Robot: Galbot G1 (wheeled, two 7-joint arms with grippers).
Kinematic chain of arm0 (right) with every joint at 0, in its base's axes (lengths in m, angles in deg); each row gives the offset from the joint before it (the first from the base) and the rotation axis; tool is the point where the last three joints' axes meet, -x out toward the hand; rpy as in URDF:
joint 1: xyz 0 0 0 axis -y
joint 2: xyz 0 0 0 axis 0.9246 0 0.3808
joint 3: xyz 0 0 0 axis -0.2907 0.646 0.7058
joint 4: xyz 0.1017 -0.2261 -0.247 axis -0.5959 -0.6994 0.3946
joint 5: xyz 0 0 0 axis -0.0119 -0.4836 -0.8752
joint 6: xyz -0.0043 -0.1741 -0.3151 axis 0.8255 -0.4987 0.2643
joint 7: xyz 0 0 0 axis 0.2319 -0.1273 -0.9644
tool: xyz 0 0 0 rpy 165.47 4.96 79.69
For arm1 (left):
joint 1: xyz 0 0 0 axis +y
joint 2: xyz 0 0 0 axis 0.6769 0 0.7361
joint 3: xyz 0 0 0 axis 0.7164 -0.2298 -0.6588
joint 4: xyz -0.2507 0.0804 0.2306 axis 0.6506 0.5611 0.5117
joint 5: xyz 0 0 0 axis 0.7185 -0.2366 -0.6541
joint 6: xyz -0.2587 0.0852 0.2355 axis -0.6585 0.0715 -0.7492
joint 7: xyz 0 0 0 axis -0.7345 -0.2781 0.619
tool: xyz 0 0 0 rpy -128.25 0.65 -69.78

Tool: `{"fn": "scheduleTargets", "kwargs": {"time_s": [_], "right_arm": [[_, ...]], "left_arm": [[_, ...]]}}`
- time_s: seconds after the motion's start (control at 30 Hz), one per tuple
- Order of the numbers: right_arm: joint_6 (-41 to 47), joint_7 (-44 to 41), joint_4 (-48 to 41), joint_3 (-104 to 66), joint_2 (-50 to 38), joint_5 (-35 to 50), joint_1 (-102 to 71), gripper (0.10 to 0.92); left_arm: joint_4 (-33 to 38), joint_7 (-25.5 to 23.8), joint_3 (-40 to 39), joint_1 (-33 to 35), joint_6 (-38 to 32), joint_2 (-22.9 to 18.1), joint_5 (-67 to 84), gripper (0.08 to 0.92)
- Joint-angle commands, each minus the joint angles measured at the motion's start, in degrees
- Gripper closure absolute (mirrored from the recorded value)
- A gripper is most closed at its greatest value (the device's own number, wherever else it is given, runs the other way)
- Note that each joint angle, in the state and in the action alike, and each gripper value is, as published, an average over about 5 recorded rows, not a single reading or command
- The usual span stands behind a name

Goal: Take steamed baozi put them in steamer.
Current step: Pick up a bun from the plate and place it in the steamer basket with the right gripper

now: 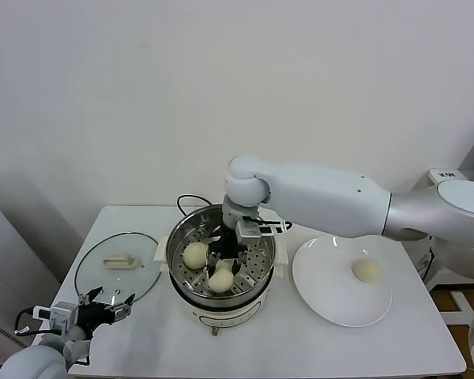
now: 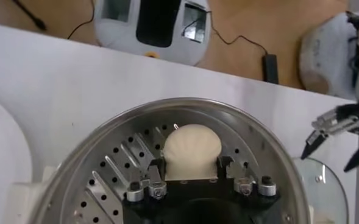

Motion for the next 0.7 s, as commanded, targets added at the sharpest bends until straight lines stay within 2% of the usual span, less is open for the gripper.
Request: {"fn": "scheduleTargets", "kwargs": {"time_s": [0.03, 0.2, 0.33, 0.53, 0.7], "right_arm": [[-1.7, 0.5, 0.2, -0.8, 0.9, -5.5, -2.3, 0.435], [-1.3, 0.9, -0.1, -1.0, 0.6, -5.6, -2.1, 0.296], [0.3, 1.2, -1.8, -3.4, 0.6, -4.4, -1.3, 0.219], [5.0, -0.6, -8.2, -7.7, -0.8, 1.4, 2.4, 0.203], [12.3, -3.7, -14.8, -7.7, -5.3, 7.5, 5.9, 0.203]], "left_arm": [[-0.2, 0.0, 0.0, 0.1, -0.1, 0.0, 0.0, 0.177], [-0.2, 0.0, 0.0, 0.1, -0.2, 0.0, 0.0, 0.177], [-0.3, 0.0, 0.1, 0.1, -0.3, 0.1, 0.0, 0.177], [-0.3, 0.0, 0.2, 0.1, -0.2, 0.1, 0.0, 0.177], [-0.1, 0.0, 0.5, 0.0, -0.1, 0.3, 0.1, 0.177]]}}
